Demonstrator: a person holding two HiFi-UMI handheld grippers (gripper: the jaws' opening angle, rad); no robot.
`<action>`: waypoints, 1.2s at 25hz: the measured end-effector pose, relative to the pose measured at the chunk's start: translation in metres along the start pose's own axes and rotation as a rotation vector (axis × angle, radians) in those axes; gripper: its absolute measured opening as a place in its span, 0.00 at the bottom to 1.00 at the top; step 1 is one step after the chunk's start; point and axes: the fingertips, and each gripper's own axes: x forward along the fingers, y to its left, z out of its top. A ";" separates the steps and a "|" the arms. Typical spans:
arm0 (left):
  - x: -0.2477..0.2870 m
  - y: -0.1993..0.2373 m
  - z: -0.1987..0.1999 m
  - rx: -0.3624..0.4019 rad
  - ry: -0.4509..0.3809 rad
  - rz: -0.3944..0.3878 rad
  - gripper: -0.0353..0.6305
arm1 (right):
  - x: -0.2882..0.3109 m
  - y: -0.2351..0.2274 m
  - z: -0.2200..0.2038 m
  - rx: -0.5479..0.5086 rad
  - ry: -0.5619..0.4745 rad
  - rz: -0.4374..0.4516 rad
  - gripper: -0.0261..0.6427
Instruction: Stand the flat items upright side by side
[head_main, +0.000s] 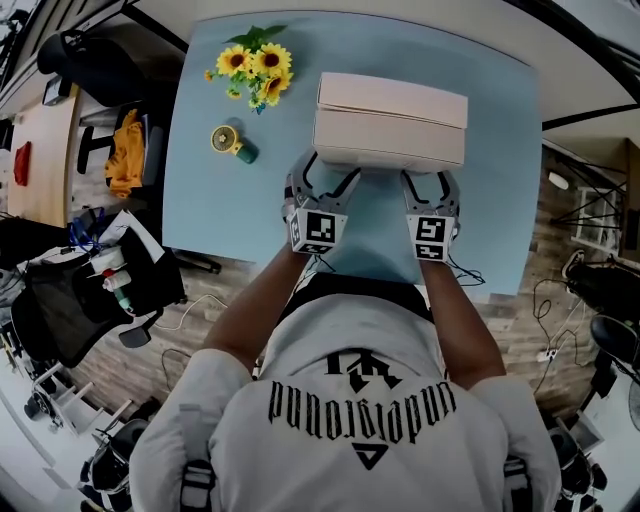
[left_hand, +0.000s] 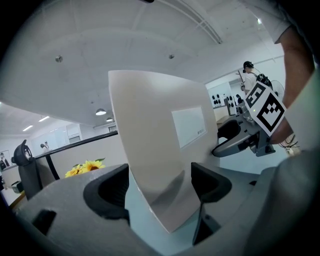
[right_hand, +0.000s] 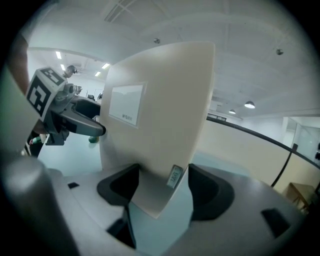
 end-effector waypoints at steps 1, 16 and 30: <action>-0.001 0.000 -0.001 -0.008 0.005 -0.005 0.65 | 0.000 0.000 0.000 0.005 0.006 0.002 0.51; -0.024 0.003 0.008 -0.092 0.004 -0.045 0.65 | -0.023 0.003 0.013 0.052 0.007 0.004 0.54; -0.095 0.006 0.055 -0.196 -0.035 -0.139 0.59 | -0.096 0.020 0.057 0.074 -0.062 0.067 0.50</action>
